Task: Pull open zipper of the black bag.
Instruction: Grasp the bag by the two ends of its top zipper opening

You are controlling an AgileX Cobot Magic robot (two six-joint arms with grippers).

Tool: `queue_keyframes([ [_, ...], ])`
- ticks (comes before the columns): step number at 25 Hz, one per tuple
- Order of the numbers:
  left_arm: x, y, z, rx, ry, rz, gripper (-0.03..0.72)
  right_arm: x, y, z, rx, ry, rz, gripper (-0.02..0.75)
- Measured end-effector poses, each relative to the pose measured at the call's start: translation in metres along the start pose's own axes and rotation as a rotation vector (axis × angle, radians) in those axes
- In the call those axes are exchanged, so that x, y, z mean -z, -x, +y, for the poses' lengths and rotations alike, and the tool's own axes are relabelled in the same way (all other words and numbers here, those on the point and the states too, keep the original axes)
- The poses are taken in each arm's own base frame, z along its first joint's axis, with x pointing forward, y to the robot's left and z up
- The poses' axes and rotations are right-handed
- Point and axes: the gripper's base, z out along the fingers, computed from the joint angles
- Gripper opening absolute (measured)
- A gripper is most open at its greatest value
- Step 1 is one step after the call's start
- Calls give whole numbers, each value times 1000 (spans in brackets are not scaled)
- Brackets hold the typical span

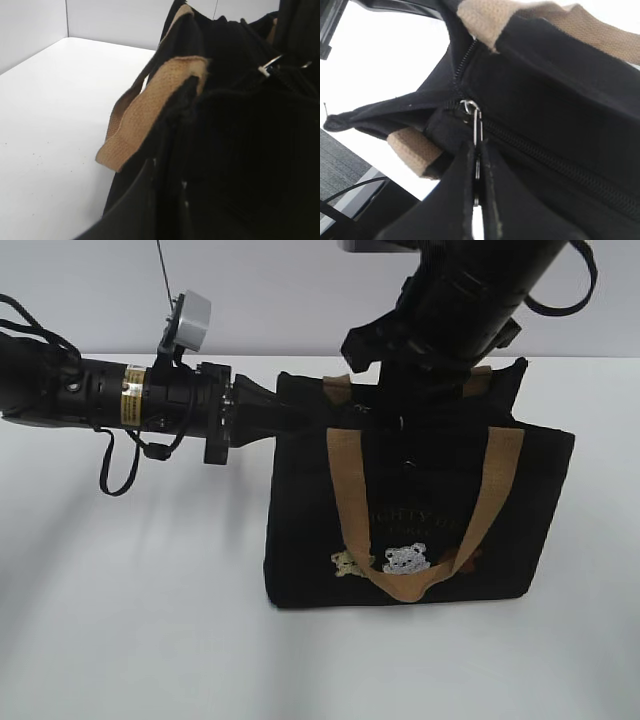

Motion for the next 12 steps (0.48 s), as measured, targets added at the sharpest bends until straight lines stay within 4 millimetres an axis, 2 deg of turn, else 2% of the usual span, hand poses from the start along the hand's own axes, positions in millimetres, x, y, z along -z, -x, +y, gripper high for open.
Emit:
queue_keyframes([
  [8,-1,1,0,2,-2,-9,20,19,6,-3,30,-83,6,-15],
  [12,-1,1,0,3,-3,-12,20,21,4,-6,37,-118,34,-15],
])
